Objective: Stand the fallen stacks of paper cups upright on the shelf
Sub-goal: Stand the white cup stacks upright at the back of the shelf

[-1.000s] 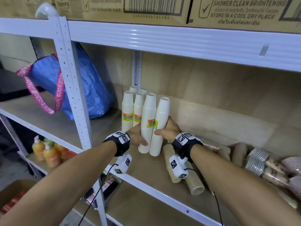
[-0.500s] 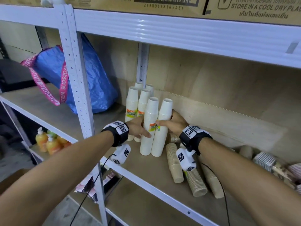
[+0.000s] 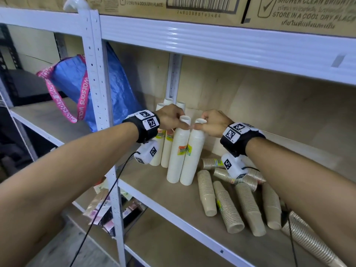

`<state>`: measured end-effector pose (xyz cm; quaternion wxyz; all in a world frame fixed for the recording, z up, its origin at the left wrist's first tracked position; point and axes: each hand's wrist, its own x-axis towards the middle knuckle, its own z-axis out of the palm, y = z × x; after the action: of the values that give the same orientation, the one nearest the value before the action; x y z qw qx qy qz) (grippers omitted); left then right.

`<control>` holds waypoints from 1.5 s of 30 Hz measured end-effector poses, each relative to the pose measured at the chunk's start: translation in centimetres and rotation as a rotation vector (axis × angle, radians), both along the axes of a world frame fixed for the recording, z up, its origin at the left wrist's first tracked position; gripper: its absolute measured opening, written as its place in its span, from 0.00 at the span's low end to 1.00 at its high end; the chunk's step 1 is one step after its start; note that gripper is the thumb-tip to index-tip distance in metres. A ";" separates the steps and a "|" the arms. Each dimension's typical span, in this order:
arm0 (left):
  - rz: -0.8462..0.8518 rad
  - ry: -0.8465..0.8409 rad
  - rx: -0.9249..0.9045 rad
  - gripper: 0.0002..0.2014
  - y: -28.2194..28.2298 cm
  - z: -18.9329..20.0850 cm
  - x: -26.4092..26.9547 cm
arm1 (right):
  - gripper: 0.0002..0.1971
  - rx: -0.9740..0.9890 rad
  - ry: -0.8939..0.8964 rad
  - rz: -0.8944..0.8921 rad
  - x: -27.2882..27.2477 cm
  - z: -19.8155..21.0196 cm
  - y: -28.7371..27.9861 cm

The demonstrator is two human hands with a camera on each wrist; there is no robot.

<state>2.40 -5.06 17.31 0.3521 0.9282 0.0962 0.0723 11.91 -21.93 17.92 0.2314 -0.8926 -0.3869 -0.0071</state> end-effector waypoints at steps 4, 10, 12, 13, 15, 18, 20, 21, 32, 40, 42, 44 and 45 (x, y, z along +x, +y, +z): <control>-0.004 0.007 0.037 0.14 -0.2 0.3 0.1 | 0.08 -0.022 0.038 0.030 -0.1 0.2 0.3; 0.016 -0.022 0.026 0.18 -0.5 0.8 0.0 | 0.15 -0.026 0.032 -0.023 -0.5 0.7 0.5; 0.015 -0.017 0.048 0.18 -0.5 1.1 0.0 | 0.13 -0.049 0.030 -0.020 -0.7 1.0 0.6; 0.009 -0.008 0.064 0.19 -0.5 1.3 0.0 | 0.12 -0.066 0.031 -0.010 -0.8 1.1 0.6; -0.005 0.019 0.095 0.21 -0.6 1.6 0.1 | 0.10 -0.104 0.030 0.014 -1.2 1.4 0.8; -0.019 0.052 0.128 0.24 -0.7 2.0 0.2 | 0.14 -0.135 0.020 0.020 -1.6 1.8 1.2; -0.015 0.057 0.117 0.25 -0.7 2.3 0.3 | 0.16 -0.150 0.003 -0.006 -2.0 2.1 1.3; -0.010 0.056 0.114 0.25 -0.7 2.4 0.3 | 0.16 -0.160 -0.007 -0.024 -2.1 2.3 1.3; -0.090 0.151 0.225 0.18 -0.6 3.9 0.5 | 0.18 -0.203 0.072 -0.016 -2.6 3.2 2.2; -0.097 0.186 0.269 0.18 0.5 6.4 -0.4 | 0.16 -0.158 0.137 0.021 -3.5 4.2 3.8; -0.089 0.177 0.277 0.17 1.3 6.9 -0.8 | 0.15 -0.144 0.132 0.033 -3.8 4.4 4.4; -0.074 0.172 0.283 0.17 2.1 7.2 -1.2 | 0.15 -0.128 0.125 0.040 -4.1 4.5 5.2; -0.066 0.172 0.286 0.17 2.6 7.2 -1.3 | 0.15 -0.122 0.121 0.048 -4.3 4.5 5.6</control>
<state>1.06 -2.46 24.51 0.2091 0.9742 0.0843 -0.0062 7.64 -16.31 22.46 0.1998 -0.8942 -0.3933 0.0762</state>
